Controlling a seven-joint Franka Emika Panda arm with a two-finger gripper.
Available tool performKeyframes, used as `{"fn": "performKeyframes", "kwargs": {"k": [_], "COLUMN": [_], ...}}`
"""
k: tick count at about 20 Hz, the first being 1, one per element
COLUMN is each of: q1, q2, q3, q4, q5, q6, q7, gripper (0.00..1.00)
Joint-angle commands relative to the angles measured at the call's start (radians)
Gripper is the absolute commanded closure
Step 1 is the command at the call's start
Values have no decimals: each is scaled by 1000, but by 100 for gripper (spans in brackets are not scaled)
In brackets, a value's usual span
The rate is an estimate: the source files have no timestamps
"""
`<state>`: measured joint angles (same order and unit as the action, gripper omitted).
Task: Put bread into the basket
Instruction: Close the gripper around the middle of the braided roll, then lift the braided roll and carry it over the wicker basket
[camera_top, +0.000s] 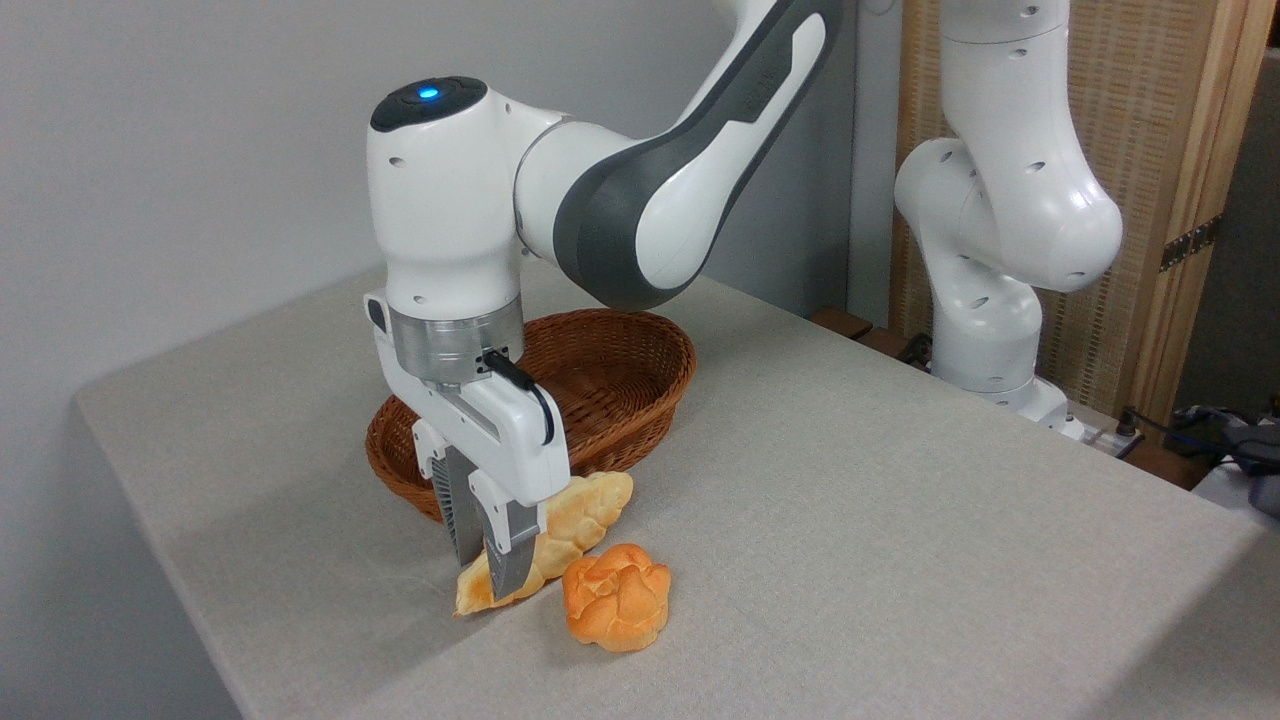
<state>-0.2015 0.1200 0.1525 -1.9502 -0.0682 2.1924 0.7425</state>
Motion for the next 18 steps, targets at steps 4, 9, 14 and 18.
{"fn": "performKeyframes", "kwargs": {"k": [4, 9, 14, 18], "q1": [-1, -1, 0, -1], "q2": [-11, -26, -86, -135], "q3": [7, 9, 10, 10], "q4": [4, 7, 16, 22], "q5": [-4, -8, -13, -22], "q6": [14, 10, -9, -71], "q7": [15, 17, 9, 12], "gripper": [100, 100, 100, 100]}}
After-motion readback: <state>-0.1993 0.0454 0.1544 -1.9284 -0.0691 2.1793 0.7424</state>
